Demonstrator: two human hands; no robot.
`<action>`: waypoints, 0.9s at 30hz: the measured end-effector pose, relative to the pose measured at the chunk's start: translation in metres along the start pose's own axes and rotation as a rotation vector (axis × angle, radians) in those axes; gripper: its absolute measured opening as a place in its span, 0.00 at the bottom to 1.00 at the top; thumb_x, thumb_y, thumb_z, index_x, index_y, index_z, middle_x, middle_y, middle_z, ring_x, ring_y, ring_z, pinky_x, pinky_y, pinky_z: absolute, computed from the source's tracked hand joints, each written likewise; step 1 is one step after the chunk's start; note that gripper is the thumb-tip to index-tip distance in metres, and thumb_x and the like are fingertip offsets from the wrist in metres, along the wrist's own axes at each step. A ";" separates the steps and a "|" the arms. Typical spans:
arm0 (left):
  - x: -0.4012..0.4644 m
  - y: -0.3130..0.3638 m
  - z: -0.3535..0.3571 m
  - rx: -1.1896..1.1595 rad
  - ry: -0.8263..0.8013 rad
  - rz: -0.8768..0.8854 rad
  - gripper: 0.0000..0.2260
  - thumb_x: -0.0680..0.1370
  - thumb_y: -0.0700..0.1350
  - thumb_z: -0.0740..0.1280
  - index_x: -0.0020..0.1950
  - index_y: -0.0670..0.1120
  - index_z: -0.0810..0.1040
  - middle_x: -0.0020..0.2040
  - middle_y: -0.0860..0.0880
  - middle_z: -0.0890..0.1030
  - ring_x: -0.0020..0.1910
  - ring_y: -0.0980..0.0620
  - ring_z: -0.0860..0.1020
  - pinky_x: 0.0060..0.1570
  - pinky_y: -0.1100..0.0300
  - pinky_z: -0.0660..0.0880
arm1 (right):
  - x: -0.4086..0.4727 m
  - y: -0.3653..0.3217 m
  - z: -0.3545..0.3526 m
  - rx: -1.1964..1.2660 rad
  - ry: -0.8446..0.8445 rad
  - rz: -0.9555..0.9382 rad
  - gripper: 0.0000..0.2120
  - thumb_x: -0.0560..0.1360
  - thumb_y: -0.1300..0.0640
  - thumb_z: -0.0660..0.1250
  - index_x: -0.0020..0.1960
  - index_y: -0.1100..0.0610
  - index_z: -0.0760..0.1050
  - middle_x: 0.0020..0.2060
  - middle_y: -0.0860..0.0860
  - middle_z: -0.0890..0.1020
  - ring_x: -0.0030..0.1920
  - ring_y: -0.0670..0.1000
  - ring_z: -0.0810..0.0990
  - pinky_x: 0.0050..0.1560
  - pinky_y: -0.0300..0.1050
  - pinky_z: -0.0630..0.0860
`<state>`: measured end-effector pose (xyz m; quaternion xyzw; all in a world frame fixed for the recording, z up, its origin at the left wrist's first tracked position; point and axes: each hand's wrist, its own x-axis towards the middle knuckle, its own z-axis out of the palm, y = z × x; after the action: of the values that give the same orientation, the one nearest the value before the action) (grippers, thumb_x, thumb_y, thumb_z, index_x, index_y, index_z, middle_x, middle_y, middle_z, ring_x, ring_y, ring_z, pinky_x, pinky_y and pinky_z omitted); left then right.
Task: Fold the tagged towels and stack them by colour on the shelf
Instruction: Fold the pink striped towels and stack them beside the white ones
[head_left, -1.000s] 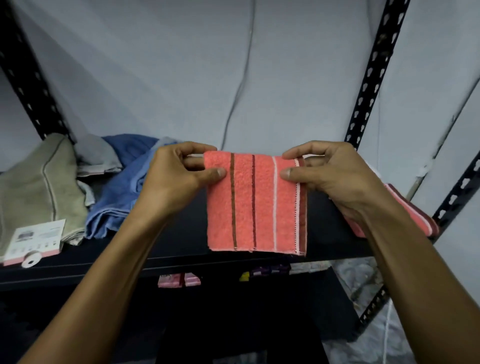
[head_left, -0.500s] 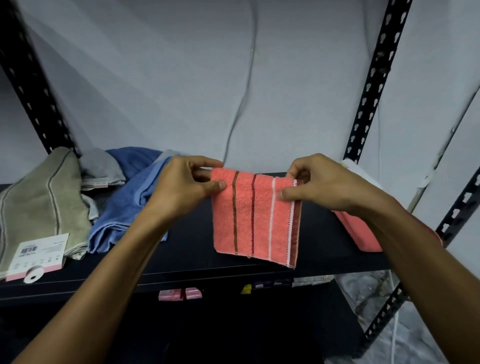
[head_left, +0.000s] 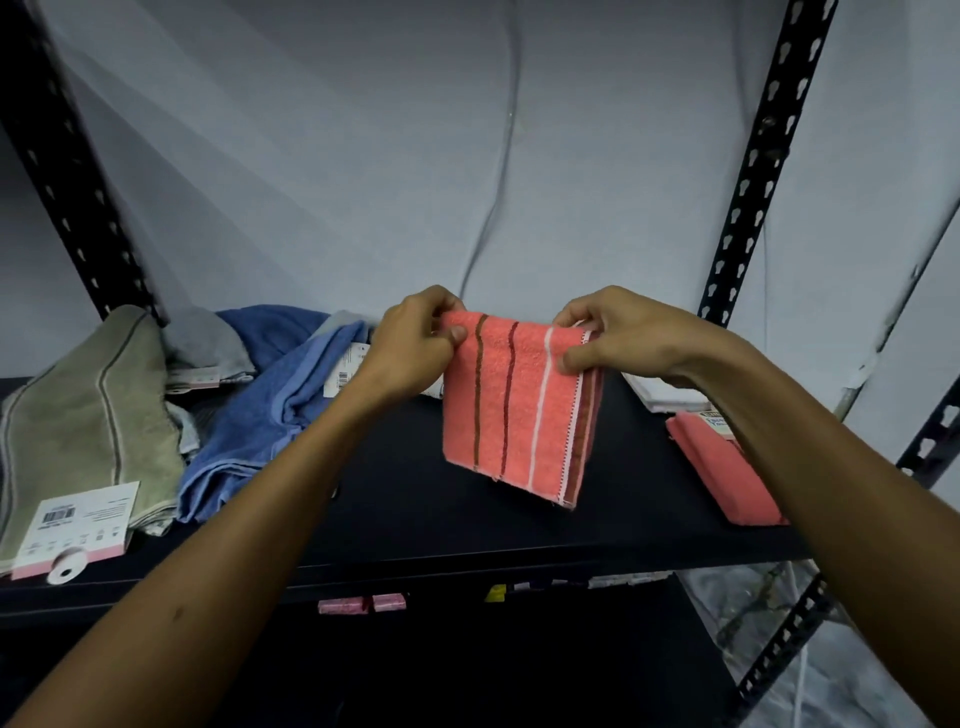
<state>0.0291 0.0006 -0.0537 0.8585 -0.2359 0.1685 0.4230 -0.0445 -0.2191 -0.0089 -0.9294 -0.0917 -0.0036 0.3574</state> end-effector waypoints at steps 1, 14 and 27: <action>0.005 -0.003 0.003 -0.026 0.010 -0.007 0.06 0.77 0.36 0.66 0.48 0.47 0.76 0.41 0.51 0.78 0.43 0.52 0.76 0.45 0.56 0.74 | 0.006 0.000 -0.002 -0.038 -0.013 -0.003 0.11 0.71 0.65 0.71 0.52 0.57 0.81 0.45 0.53 0.85 0.46 0.51 0.84 0.52 0.46 0.80; -0.055 -0.045 0.075 0.351 0.081 1.045 0.06 0.76 0.35 0.71 0.51 0.40 0.83 0.49 0.43 0.83 0.50 0.44 0.81 0.50 0.47 0.74 | 0.035 0.115 0.055 -0.724 0.194 -0.423 0.15 0.64 0.63 0.70 0.47 0.53 0.70 0.45 0.54 0.75 0.44 0.58 0.73 0.40 0.58 0.75; -0.056 -0.077 0.066 0.289 -0.398 0.261 0.26 0.74 0.41 0.67 0.72 0.52 0.72 0.72 0.48 0.70 0.71 0.49 0.67 0.70 0.50 0.65 | -0.004 0.138 0.055 -0.500 0.110 -0.143 0.13 0.75 0.61 0.62 0.54 0.50 0.80 0.56 0.47 0.80 0.57 0.50 0.77 0.58 0.53 0.75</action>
<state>0.0309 0.0030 -0.1695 0.8884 -0.3966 0.0813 0.2163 -0.0278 -0.2838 -0.1421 -0.9784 -0.1340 -0.1019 0.1199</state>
